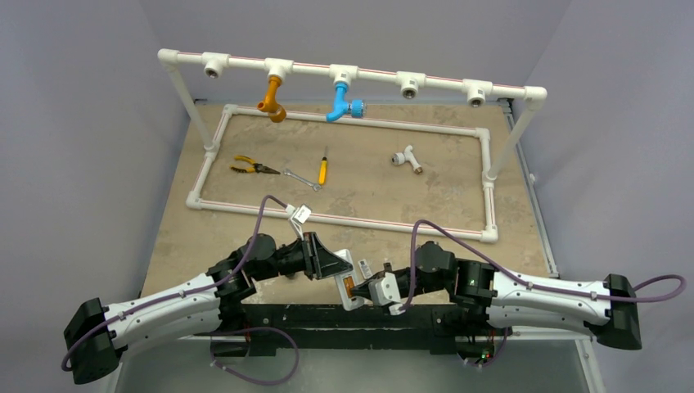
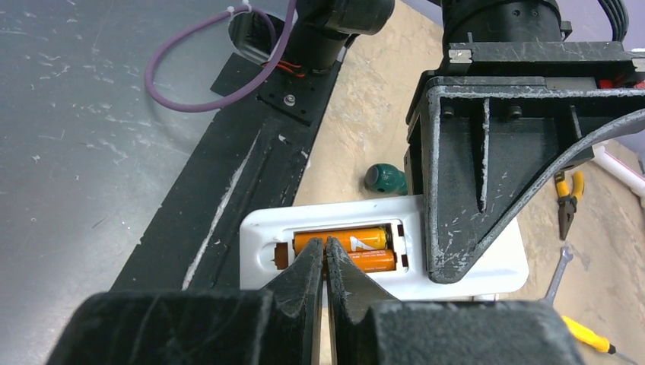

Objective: Load the batteries into the remote control
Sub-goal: Load the battery into the remote control.

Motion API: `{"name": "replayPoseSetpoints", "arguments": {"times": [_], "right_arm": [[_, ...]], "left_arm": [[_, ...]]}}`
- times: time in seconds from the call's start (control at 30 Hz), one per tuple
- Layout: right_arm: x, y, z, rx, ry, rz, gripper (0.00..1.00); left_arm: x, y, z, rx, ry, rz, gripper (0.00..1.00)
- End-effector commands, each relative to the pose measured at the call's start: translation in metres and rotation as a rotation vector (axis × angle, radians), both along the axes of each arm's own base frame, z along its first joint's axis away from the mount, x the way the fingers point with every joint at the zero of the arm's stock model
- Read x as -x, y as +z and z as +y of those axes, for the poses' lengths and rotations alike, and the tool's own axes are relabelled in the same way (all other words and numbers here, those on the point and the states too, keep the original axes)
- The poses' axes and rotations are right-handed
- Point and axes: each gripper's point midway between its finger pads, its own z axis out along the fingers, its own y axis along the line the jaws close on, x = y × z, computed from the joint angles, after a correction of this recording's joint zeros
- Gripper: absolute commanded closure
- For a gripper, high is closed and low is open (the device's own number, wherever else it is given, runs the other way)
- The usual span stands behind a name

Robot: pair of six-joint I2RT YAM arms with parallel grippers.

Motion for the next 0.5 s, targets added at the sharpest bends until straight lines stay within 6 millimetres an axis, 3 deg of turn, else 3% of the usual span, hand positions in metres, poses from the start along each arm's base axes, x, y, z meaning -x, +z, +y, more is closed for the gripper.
{"name": "replayPoseSetpoints", "arguments": {"times": [0.0, 0.13, 0.3, 0.47], "right_arm": [[-0.01, -0.033, -0.017, 0.127, -0.1, 0.052, 0.97], [-0.014, 0.005, -0.016, 0.002, -0.144, 0.062, 0.95], [-0.012, 0.062, -0.013, -0.186, -0.174, 0.159, 0.82], [-0.021, 0.085, -0.011, -0.312, -0.303, 0.388, 0.74]], "left_arm": [[0.009, 0.063, -0.004, 0.197, -0.055, -0.079, 1.0], [0.01, 0.059, -0.003, 0.183, -0.055, -0.084, 1.0], [0.007, 0.055, -0.002, 0.166, -0.037, -0.092, 1.0], [0.005, 0.055, -0.001, 0.16, -0.026, -0.103, 1.0]]}}
